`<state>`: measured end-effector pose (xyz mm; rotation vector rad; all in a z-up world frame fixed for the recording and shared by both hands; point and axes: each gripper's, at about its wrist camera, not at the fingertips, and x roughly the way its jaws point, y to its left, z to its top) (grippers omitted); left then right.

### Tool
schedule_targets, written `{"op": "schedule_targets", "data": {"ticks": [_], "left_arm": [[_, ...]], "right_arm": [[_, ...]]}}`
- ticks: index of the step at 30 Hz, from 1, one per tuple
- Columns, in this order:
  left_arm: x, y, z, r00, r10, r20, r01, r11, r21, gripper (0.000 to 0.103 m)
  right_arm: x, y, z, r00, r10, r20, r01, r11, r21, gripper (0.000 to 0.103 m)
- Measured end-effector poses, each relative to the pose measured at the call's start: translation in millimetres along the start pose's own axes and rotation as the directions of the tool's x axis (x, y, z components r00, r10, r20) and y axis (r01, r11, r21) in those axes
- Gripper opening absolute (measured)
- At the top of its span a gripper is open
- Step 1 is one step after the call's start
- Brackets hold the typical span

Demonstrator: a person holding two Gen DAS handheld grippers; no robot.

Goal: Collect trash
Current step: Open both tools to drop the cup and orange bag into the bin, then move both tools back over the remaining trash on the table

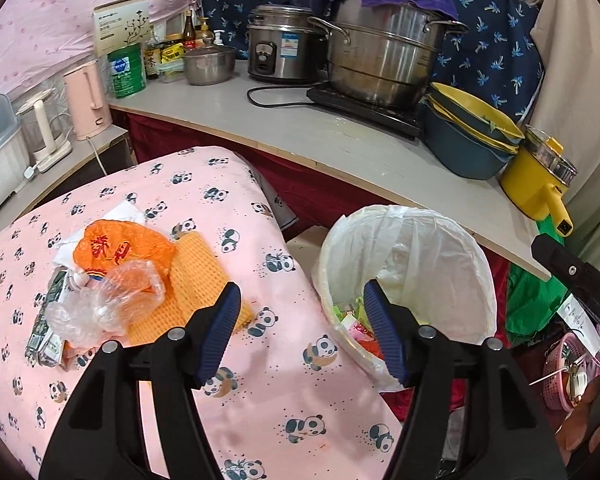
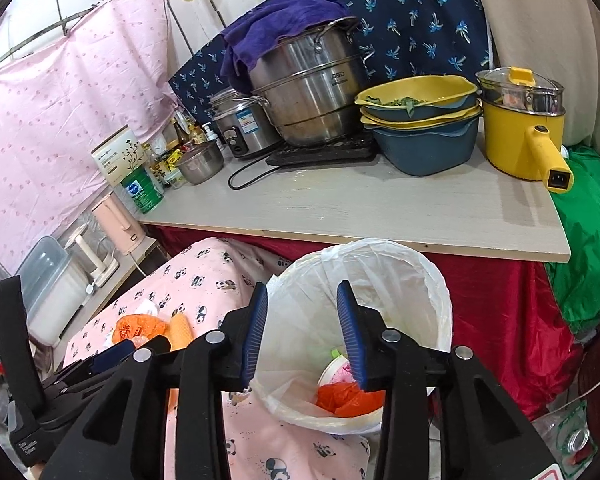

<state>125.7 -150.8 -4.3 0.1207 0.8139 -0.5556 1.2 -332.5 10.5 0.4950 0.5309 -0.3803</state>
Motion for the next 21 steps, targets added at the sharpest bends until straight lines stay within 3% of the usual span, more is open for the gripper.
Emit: {"op": "schedule_targets", "data": {"ticks": [21], "left_arm": [[-44, 83, -18, 0.995, 0.096, 0.034, -0.091, 0.989, -0.12, 0.063]], "right_arm": [[-19, 89, -11, 0.997, 0.075, -0.006, -0.075, 0.987, -0.142, 0.051]]}}
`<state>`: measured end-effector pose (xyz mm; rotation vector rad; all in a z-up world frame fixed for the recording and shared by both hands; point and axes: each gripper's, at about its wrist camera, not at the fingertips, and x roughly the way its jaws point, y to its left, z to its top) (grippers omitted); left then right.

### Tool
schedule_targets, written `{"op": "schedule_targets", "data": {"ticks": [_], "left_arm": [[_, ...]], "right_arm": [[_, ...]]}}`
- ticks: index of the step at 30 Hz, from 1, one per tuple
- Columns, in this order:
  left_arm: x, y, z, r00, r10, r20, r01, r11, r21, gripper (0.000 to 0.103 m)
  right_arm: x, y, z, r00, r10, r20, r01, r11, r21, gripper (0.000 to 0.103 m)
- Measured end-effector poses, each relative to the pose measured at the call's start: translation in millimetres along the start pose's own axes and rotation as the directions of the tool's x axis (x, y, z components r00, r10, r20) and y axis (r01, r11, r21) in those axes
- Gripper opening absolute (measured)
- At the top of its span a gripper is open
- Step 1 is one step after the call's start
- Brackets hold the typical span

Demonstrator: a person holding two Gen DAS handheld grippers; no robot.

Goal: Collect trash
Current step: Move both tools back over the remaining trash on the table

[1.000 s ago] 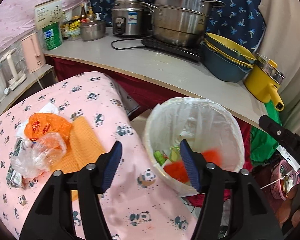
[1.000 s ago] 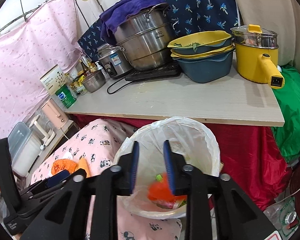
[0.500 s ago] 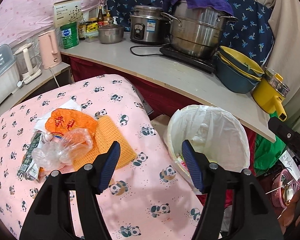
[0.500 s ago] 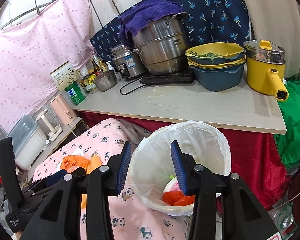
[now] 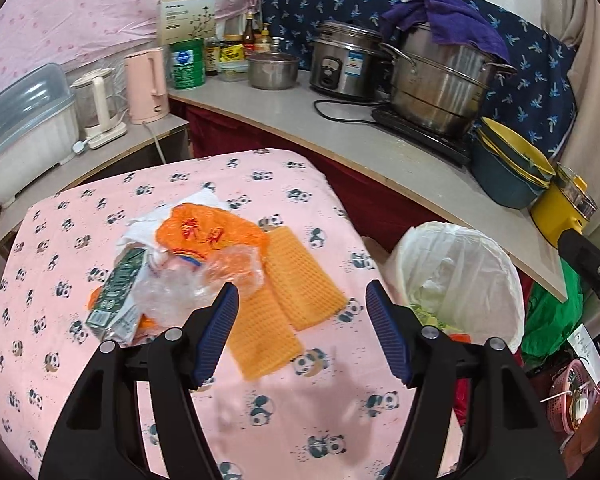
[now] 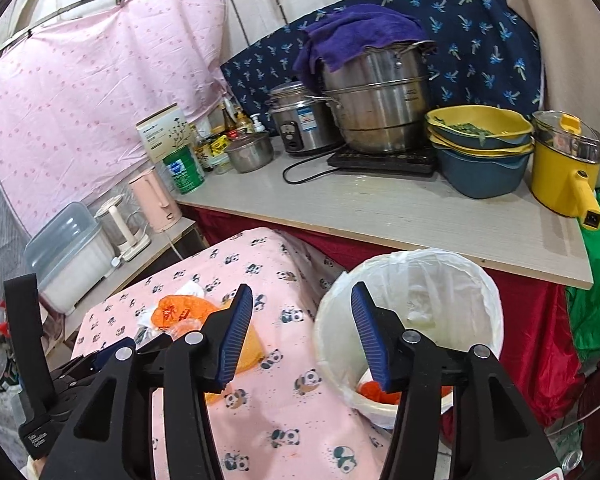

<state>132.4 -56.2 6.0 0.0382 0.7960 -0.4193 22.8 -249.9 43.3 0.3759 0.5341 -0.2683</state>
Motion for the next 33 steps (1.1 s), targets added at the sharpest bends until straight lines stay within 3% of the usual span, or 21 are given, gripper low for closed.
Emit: {"op": "schedule_targets", "data": {"ticks": [9, 16, 22, 33], "left_arm": [[-7, 58, -14, 0.997, 0.072, -0.02, -0.073, 0.995, -0.071, 0.064], [-12, 110, -30, 0.993, 0.113, -0.044, -0.118, 0.982, -0.144, 0.071], [-16, 143, -44, 0.988, 0.142, -0.058, -0.15, 0.972, -0.178, 0.077], [-10, 188, -58, 0.979, 0.179, -0.092, -0.195, 0.956, -0.218, 0.077]], "right_arm": [[12, 47, -9, 0.997, 0.058, -0.041, -0.06, 0.997, -0.057, 0.051], [26, 88, -28, 0.99, 0.102, -0.093, -0.112, 0.988, -0.109, 0.056], [42, 125, -49, 0.979, 0.137, -0.151, -0.16, 0.975, -0.151, 0.059], [84, 182, -85, 0.947, 0.175, -0.27, -0.23, 0.955, -0.189, 0.061]]}}
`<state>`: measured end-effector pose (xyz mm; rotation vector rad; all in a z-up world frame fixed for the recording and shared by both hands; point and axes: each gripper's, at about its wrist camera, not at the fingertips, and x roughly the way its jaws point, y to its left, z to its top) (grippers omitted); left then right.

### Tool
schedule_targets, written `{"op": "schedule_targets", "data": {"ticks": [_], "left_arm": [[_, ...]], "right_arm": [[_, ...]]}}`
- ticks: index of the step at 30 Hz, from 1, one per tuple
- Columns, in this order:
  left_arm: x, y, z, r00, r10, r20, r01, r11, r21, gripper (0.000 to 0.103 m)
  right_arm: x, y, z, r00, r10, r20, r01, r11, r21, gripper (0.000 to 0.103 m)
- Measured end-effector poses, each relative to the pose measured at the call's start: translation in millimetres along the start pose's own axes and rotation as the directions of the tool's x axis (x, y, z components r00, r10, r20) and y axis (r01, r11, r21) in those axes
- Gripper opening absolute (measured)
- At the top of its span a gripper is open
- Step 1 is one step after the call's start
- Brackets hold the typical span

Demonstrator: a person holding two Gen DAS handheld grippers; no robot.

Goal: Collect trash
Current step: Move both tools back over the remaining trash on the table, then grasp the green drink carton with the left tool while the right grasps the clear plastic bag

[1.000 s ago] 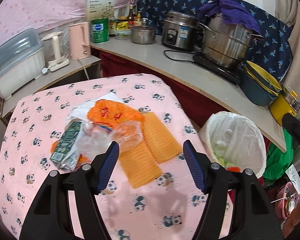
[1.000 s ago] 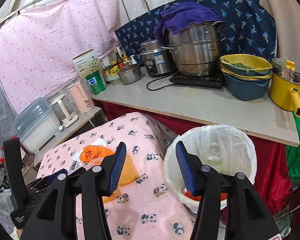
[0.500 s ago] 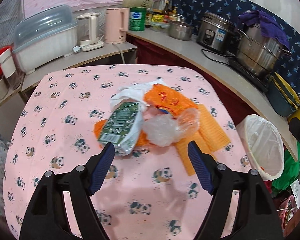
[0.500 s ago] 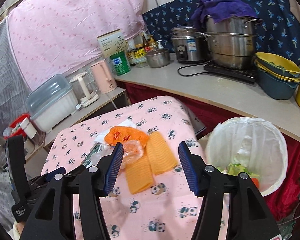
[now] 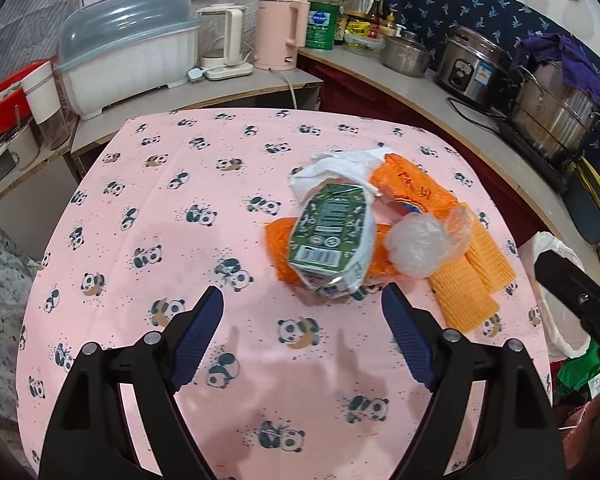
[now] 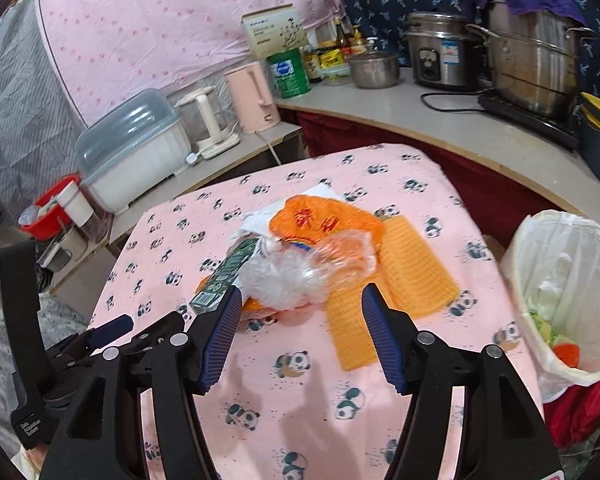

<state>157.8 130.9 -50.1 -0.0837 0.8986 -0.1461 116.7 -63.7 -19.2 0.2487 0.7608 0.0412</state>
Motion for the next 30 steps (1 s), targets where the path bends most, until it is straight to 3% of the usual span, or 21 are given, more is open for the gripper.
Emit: {"op": "schedule_targets", "data": {"ticks": [9, 12, 20, 22, 24, 27, 30], "left_arm": [[19, 21, 4, 0.999, -0.014, -0.03, 0.013, 0.999, -0.032, 0.078], [25, 24, 5, 0.999, -0.022, -0.033, 0.021, 0.999, -0.039, 0.087], [40, 23, 8, 0.998, -0.041, -0.046, 0.04, 0.999, -0.019, 0.087], [44, 21, 9, 0.998, -0.042, -0.052, 0.042, 0.999, -0.01, 0.087], [48, 19, 10, 0.997, -0.048, -0.055, 0.048, 0.999, -0.003, 0.087], [53, 13, 12, 0.996, -0.065, -0.059, 0.065, 0.998, 0.005, 0.087], [62, 5, 14, 0.995, -0.074, -0.073, 0.076, 0.997, 0.024, 0.087]], "right_arm": [[51, 20, 3, 0.997, 0.01, -0.073, -0.012, 1.0, -0.022, 0.061], [67, 24, 5, 0.996, 0.009, -0.092, -0.011, 1.0, -0.023, 0.061], [97, 26, 8, 0.992, 0.012, -0.124, -0.013, 1.0, -0.015, 0.06], [102, 25, 8, 0.992, 0.013, -0.129, -0.014, 1.0, -0.013, 0.049], [105, 22, 9, 0.99, 0.009, -0.141, -0.011, 1.0, -0.009, 0.022], [103, 15, 10, 0.991, 0.0, -0.133, 0.0, 1.0, -0.001, 0.008], [94, 7, 14, 0.995, -0.005, -0.104, 0.006, 1.0, 0.009, 0.007]]}}
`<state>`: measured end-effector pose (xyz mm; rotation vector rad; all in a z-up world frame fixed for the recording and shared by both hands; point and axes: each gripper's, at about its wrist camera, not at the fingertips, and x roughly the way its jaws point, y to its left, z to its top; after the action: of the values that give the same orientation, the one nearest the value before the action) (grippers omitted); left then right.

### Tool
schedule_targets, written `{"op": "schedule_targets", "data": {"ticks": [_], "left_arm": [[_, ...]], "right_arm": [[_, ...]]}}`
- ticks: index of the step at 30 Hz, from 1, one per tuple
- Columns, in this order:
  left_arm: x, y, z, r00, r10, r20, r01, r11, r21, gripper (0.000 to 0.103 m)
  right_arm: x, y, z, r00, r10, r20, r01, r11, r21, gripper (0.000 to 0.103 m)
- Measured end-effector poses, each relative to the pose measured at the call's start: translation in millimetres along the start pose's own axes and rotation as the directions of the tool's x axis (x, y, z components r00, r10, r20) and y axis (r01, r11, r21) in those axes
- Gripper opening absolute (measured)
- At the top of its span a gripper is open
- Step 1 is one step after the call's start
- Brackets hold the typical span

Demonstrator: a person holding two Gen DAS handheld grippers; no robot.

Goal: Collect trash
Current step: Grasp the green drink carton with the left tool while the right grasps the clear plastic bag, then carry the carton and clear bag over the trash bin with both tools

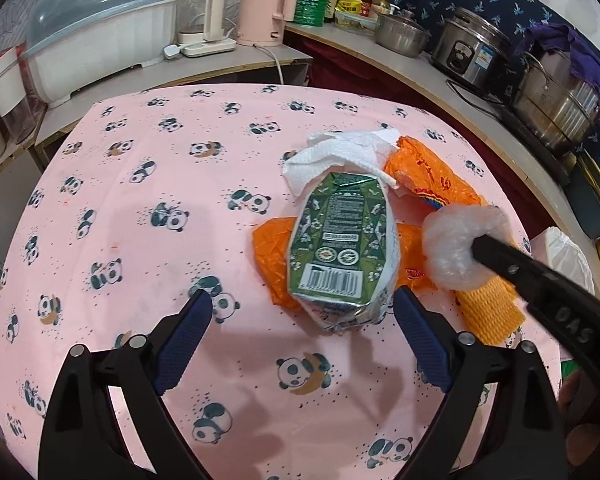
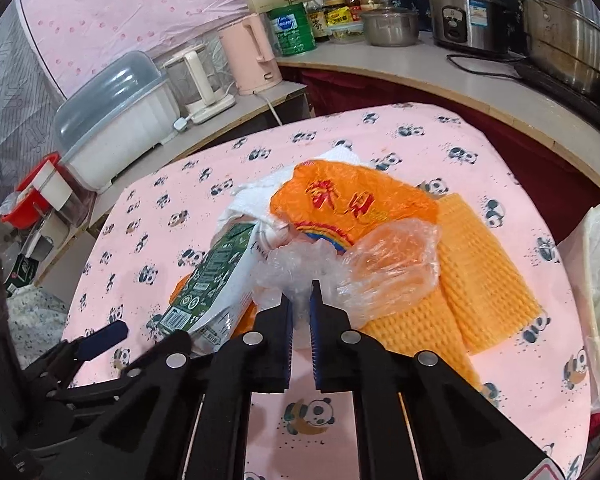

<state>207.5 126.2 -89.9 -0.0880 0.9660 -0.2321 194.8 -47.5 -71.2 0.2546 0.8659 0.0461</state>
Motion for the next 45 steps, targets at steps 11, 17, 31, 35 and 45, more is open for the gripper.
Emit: {"op": "schedule_targets", "data": {"ticks": [11, 17, 31, 35, 45], "left_arm": [[26, -14, 7, 0.997, -0.059, -0.05, 0.059, 0.998, 0.005, 0.063], [18, -18, 5, 0.998, -0.053, -0.031, 0.053, 0.999, 0.01, 0.059], [-35, -38, 1, 0.997, -0.05, 0.06, 0.048, 0.998, 0.03, 0.051], [-51, -47, 1, 0.995, -0.055, 0.085, 0.051, 0.998, 0.042, 0.048], [-74, -82, -1, 0.991, -0.082, 0.11, 0.071, 0.992, 0.106, 0.038]], "right_arm": [[-34, -24, 9, 0.997, -0.017, 0.076, 0.013, 0.999, 0.045, 0.007], [-40, -31, 7, 0.996, -0.017, 0.083, 0.013, 0.998, 0.056, 0.007], [-80, -41, 5, 0.989, -0.006, 0.145, -0.004, 0.998, 0.066, 0.007], [-96, -45, 2, 0.986, -0.005, 0.168, -0.007, 0.997, 0.073, 0.007], [-130, -61, -4, 0.976, -0.016, 0.216, -0.005, 0.995, 0.095, 0.007]]}}
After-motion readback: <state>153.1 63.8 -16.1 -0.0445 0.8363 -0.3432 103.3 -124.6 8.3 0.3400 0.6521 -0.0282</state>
